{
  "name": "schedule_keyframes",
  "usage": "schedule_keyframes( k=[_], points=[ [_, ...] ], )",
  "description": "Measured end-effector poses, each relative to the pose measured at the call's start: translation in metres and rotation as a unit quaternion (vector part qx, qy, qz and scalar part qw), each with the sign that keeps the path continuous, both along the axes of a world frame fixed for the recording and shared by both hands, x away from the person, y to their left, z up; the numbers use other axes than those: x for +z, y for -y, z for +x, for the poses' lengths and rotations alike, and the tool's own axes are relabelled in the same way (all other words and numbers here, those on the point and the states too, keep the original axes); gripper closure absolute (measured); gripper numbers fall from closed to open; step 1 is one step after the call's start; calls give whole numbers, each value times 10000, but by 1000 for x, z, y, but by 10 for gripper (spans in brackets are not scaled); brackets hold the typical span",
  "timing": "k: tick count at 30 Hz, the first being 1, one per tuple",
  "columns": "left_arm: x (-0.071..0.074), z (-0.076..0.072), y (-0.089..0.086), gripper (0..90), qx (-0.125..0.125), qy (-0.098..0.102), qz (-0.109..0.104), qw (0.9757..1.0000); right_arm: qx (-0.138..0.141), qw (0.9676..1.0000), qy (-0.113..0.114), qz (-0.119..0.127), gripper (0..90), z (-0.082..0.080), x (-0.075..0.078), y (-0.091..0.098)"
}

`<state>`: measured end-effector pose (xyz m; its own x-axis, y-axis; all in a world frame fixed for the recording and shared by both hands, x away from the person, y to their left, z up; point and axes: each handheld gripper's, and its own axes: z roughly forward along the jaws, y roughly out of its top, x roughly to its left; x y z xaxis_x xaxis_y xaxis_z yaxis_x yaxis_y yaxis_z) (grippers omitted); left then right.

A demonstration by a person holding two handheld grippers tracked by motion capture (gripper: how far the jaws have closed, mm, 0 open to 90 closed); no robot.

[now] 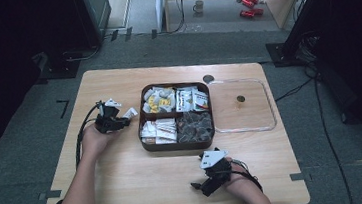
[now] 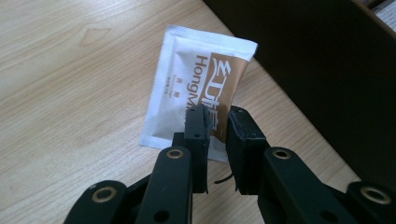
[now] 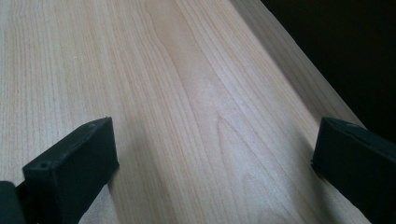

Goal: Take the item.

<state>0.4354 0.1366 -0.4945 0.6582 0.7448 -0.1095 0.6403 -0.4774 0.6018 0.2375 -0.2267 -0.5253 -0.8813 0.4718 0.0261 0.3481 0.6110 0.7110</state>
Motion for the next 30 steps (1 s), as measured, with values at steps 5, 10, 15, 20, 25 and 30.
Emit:
schedule_keyframes(
  k=[5, 10, 15, 20, 25, 30],
  points=[
    [-1, 1, -2, 748, -8, -104, -148, 9998, 0, 10000, 1, 1, 0, 0, 0, 0],
    [1, 0, -3, 651, 65, -118, -210, 9997, 1, 10000, 1, 1, 0, 0, 0, 0],
    [5, -3, -8, 624, 130, -37, -305, 9994, 7, 10000, 4, 4, 0, 0, 0, 0],
    [11, -7, -13, 600, 186, 109, -412, 9989, 5, 10000, 0, 4, 0, 0, 0, 0],
    [17, -12, -18, 574, 217, 179, -518, 9983, 10, 10000, 5, 3, 0, -1, 0, 0],
    [22, -17, -23, 520, 301, 299, -576, 9974, 12, 10000, 7, 4, 0, -1, 0, 0]
  ],
)
